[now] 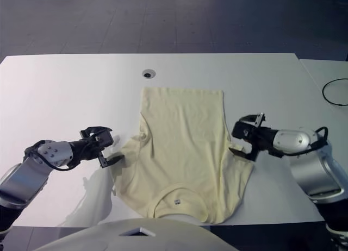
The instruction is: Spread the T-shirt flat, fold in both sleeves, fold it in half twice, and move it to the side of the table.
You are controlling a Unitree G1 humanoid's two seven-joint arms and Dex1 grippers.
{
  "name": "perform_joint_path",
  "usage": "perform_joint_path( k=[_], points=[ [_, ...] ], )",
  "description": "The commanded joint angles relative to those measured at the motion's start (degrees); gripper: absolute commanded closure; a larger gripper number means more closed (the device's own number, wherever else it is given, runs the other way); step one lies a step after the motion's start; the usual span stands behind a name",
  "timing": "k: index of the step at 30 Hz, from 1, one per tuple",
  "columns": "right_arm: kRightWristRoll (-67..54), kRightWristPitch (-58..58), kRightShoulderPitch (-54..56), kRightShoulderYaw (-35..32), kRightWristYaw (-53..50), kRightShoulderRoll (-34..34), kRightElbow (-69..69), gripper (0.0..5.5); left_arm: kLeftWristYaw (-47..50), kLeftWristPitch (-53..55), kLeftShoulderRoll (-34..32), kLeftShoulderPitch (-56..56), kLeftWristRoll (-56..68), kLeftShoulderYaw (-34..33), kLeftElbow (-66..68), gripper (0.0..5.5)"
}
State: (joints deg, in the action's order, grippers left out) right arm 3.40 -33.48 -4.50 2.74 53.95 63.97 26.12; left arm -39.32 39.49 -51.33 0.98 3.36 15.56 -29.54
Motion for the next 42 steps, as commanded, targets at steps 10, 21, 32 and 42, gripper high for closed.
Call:
perform_joint_path(
  k=[10,21,32,42],
  points=[
    [-0.8,1.7,-8.7,-5.1,3.8,3.9,2.8,0.1,0.8,2.3,-3.9,8.9,-2.3,-1.8,2.4,0.12],
    [0.2,0.0,-10.5,-1.9,1.8,1.9,5.6,0.1,0.5,0.3,-5.6,11.1,-2.4,-3.9,6.5,0.12],
    [4.1,5.6,-20.2,-6.8,3.7,8.2,1.5,0.1,1.0,0.9,-5.5,14.4,-1.9,-5.7,4.6,0.12],
    [1.7,1.7,-11.7,-10.7,1.3,3.4,0.4,0.1,2.0,5.6,-0.8,11.7,3.6,-13.2,0.0,0.12]
  ],
)
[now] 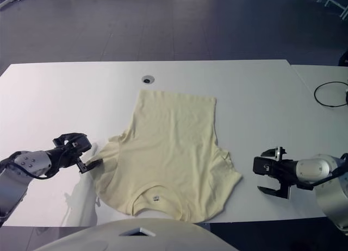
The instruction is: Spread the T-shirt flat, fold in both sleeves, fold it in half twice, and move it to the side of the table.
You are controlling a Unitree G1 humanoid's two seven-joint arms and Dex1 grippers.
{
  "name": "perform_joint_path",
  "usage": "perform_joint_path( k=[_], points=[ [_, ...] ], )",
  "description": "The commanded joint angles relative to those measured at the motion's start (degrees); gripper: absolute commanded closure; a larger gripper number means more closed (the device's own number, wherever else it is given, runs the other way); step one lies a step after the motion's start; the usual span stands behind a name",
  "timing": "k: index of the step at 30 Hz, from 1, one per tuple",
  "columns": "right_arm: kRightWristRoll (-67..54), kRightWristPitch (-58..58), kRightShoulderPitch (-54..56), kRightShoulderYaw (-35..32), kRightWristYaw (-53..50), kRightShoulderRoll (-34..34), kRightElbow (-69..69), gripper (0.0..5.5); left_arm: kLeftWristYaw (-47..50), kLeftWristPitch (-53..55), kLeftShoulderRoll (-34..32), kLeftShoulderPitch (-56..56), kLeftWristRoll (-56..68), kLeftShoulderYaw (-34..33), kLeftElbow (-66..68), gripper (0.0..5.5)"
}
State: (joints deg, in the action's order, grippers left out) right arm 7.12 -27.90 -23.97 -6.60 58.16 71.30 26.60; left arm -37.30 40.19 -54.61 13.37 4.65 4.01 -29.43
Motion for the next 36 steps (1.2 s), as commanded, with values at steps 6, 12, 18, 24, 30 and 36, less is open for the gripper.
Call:
perform_joint_path(
  k=[6,12,18,24,30,36],
  points=[
    [-3.8,-9.2,13.8,-0.8,-7.1,-9.3,0.6,0.1,-1.9,14.9,3.5,-6.4,11.5,-17.5,-2.8,0.12],
    [-5.2,-14.7,11.3,-2.1,-10.3,-13.3,5.3,0.1,-9.5,36.4,7.1,-3.1,29.6,-32.8,-4.8,0.12],
    [-5.9,-20.4,5.7,-6.1,-13.6,-17.5,11.6,0.1,-11.5,39.5,5.7,-3.1,34.2,-29.4,1.5,0.12],
    [-6.9,-21.2,8.8,-5.3,-15.0,-17.5,11.4,0.1,-9.1,34.4,8.8,-2.2,33.2,-24.0,6.5,0.12],
    [-7.3,-19.9,12.1,-4.2,-14.8,-16.0,8.7,0.1,-8.3,29.7,9.3,3.1,31.9,-21.2,9.3,0.76],
    [-7.5,-18.5,14.6,-3.2,-14.4,-14.9,6.5,0.1,-7.6,28.1,9.6,5.9,33.0,-21.6,7.8,1.74]
  ],
)
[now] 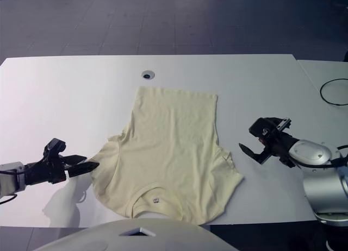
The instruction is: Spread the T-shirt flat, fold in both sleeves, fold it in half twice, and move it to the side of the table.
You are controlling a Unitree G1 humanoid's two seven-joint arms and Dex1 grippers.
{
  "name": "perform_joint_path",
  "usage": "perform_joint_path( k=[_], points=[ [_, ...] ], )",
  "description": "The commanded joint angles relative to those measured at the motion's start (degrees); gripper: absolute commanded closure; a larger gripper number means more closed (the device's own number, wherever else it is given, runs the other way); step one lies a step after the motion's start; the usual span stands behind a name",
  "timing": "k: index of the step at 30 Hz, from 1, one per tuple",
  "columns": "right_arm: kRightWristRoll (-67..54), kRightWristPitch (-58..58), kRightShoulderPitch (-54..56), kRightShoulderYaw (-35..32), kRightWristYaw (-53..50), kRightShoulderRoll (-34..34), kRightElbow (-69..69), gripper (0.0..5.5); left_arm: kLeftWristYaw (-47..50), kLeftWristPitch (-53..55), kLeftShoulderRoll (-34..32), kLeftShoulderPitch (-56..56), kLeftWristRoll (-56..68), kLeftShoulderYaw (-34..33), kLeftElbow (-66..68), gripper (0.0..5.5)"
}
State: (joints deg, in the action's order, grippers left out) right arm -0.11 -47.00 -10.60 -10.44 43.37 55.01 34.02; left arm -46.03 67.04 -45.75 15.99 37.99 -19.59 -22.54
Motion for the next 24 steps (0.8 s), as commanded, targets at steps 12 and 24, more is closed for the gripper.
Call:
perform_joint_path(
  k=[12,24],
  points=[
    [-0.2,1.3,1.9,1.8,-0.4,1.2,-1.4,0.1,2.4,-4.9,-1.1,3.5,-3.7,7.1,2.7,3.84],
    [0.3,2.2,2.5,2.4,-0.9,1.2,-2.0,0.1,2.9,-8.4,-2.5,2.9,-5.7,10.4,3.9,5.49]
  ],
)
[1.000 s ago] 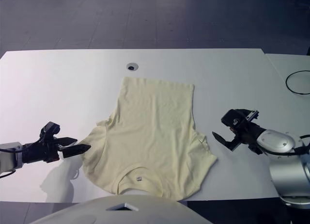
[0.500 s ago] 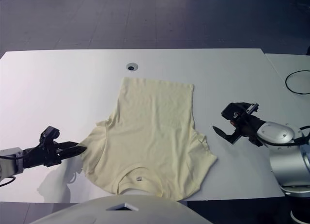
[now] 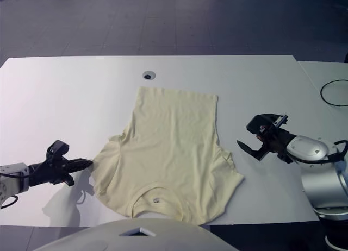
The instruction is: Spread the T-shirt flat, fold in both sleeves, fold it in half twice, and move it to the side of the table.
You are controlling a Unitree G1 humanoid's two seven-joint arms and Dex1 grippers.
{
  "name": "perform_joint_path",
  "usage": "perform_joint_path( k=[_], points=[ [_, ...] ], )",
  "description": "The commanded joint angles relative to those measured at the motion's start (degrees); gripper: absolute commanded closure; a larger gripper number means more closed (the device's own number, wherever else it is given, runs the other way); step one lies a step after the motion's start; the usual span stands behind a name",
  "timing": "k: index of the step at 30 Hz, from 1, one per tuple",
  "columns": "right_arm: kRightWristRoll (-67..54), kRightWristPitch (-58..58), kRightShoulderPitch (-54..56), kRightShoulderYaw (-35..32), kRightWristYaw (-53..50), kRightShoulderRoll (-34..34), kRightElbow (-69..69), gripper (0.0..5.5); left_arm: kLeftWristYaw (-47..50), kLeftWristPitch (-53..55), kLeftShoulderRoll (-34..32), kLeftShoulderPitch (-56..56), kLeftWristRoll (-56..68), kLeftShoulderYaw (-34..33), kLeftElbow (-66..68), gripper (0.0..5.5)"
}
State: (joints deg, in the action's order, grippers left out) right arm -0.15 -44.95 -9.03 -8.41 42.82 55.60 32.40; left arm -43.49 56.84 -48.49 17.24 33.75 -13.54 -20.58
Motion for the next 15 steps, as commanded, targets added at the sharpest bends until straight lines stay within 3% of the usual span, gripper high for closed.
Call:
perform_joint_path(
  k=[1,15],
  points=[
    [0.4,0.2,0.9,0.5,-0.5,0.6,-0.4,0.1,0.4,1.7,0.2,1.4,-1.4,4.4,2.1,5.49],
    [0.6,1.1,3.8,3.3,-2.1,0.3,-2.4,0.1,4.9,-2.9,0.4,-15.5,-7.9,7.4,19.7,5.49]
  ],
)
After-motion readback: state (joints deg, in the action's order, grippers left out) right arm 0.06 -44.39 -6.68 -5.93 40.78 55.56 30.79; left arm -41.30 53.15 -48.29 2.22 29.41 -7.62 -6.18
